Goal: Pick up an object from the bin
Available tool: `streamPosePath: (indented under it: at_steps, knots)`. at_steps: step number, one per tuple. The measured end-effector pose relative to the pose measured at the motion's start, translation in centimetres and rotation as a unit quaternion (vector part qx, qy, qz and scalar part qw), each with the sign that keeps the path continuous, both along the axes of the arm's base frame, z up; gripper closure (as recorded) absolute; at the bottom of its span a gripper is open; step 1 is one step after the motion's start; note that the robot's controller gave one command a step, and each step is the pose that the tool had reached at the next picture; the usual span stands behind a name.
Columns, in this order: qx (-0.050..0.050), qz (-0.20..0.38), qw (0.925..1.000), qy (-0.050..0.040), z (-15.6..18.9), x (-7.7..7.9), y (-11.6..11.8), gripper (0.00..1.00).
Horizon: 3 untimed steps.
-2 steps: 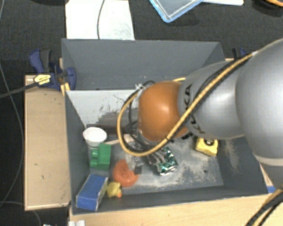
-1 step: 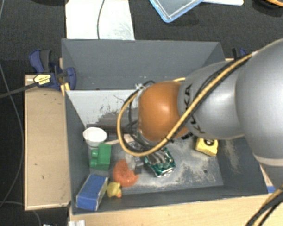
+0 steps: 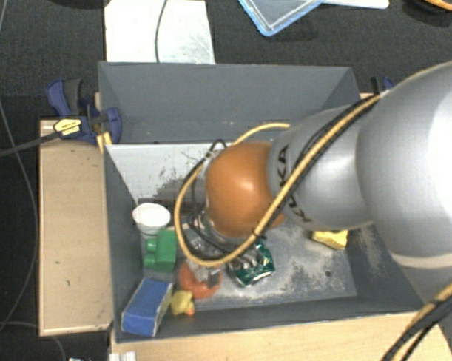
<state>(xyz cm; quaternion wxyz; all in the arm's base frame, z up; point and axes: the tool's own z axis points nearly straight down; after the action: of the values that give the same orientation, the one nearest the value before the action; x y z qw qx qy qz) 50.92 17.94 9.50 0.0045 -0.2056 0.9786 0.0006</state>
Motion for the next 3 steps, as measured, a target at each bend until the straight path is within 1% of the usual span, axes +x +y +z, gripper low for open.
streamPosePath:
  at_steps: [1,2,3]
  knots:
    - [0.0,0.02,0.9998,0.0028,1.62,-0.41,-2.58,1.0]
    - [0.0,-0.011,0.9999,0.0027,2.52,-1.16,-2.78,1.0]
    - [-0.001,0.132,0.9912,0.0023,1.63,-1.3,-2.04,1.0]
